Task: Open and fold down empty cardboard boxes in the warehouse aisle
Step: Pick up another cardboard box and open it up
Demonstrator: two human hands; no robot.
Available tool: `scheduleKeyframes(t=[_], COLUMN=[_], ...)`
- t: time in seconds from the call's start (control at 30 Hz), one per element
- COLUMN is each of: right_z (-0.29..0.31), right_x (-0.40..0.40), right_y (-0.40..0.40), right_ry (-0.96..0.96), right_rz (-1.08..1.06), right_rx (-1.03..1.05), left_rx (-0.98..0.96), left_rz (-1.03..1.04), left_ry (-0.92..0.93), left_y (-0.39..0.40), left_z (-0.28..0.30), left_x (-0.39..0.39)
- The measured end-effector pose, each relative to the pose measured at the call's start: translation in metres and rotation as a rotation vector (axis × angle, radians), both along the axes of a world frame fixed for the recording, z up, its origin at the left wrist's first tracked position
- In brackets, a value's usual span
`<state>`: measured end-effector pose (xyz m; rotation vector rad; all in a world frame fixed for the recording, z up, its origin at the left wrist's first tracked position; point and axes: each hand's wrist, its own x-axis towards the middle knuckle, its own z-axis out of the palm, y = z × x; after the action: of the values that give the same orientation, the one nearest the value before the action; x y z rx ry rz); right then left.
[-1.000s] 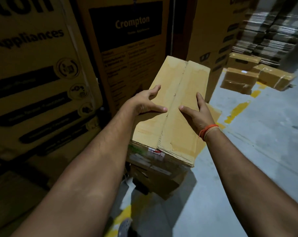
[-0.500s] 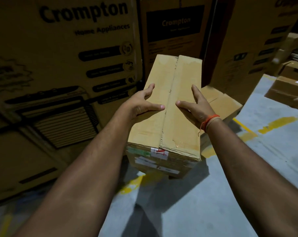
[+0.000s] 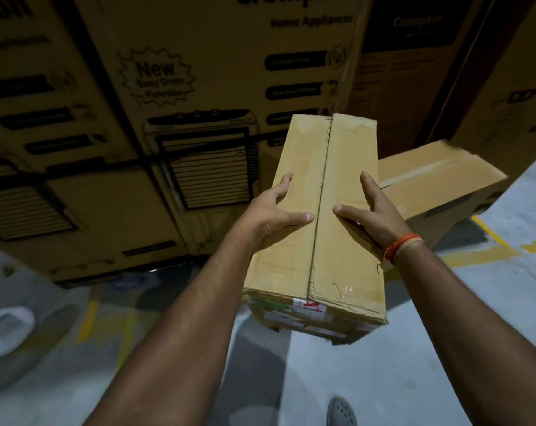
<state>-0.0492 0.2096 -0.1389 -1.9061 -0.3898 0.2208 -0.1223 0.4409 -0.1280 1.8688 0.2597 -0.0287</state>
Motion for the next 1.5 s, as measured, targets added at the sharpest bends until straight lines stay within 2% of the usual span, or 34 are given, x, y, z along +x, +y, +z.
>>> scheduleKeyframes(t=[0.17, 0.33, 0.7, 0.87, 1.03, 1.23, 1.5], right_z=[-0.026, -0.092, -0.387, -0.47, -0.5, -0.503, -0.506], right_x=[-0.044, -0.065, -0.112, -0.13, -0.145, -0.181, -0.192], right_y=[0.028, 0.045, 0.036, -0.001, -0.047, -0.099, -0.083], right_ry=[0.035, 0.078, 0.172, 0.197, 0.157, 0.184, 0.075], right_rz=[0.054, 0.148, 0.285, 0.36, 0.402, 0.403, 0.502], right_rx=[-0.015, -0.07, -0.173, -0.205, -0.193, -0.163, -0.171], left_rx=[0.025, 0.07, 0.183, 0.155, 0.178, 0.212, 0.181], left_rz=[0.088, 0.246, 0.379, 0.426, 0.435, 0.405, 0.458], left_ry=[0.014, 0.094, 0.242, 0.28, 0.279, 0.282, 0.231], left_y=[0.02, 0.022, -0.022, -0.064, -0.119, -0.168, -0.156], left_z=[-0.032, -0.107, -0.391, -0.474, -0.5, -0.486, -0.512], left_x=[-0.054, -0.097, -0.179, -0.209, -0.234, -0.276, -0.299])
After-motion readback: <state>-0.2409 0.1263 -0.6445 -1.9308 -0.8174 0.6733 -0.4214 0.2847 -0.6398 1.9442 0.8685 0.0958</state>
